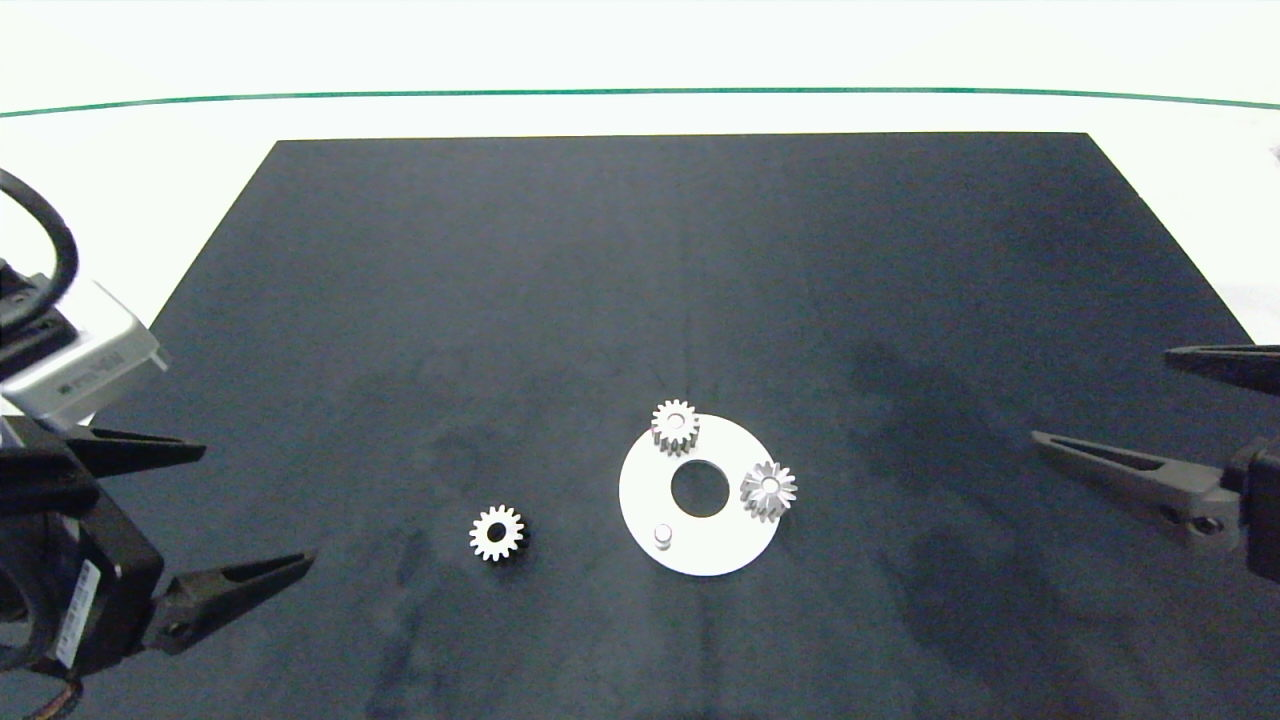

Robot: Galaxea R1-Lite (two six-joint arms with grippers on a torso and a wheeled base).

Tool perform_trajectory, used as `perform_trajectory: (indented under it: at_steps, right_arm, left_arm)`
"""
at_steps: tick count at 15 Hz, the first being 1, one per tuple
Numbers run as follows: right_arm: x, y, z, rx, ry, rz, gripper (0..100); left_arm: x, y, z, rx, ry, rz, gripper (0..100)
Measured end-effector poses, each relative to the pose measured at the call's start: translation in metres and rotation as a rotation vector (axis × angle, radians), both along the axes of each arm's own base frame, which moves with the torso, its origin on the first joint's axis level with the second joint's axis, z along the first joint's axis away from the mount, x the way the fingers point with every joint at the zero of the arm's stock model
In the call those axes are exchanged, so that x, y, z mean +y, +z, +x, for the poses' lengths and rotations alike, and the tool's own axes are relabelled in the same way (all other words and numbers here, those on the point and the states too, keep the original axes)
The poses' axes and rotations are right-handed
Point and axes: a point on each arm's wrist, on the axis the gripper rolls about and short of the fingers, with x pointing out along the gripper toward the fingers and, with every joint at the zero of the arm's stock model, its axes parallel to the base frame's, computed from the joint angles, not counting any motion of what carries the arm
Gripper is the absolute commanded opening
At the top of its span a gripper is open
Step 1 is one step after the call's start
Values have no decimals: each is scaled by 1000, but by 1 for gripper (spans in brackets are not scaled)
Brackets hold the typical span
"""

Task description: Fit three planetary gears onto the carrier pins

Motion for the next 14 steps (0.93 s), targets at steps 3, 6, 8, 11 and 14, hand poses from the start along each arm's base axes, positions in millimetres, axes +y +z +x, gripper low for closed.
perform_trajectory:
  at_steps: [3,6,8,11,14]
  right_arm:
    - [-8,5,-6,-33,-9,30,100]
    - [-9,10,-7,-65,-11,57,100]
    - [-10,11,-8,-70,-9,61,100]
    - [-10,12,-9,-73,-7,64,100]
    - [-11,12,-10,-75,-7,66,100]
  left_arm:
    - [-10,-10,8,36,-54,28,100]
    - [-22,-21,31,30,-90,61,100]
    - [-31,-31,41,58,-123,83,100]
    - [-57,-44,61,42,-191,81,100]
    - [-75,-58,80,40,-213,88,100]
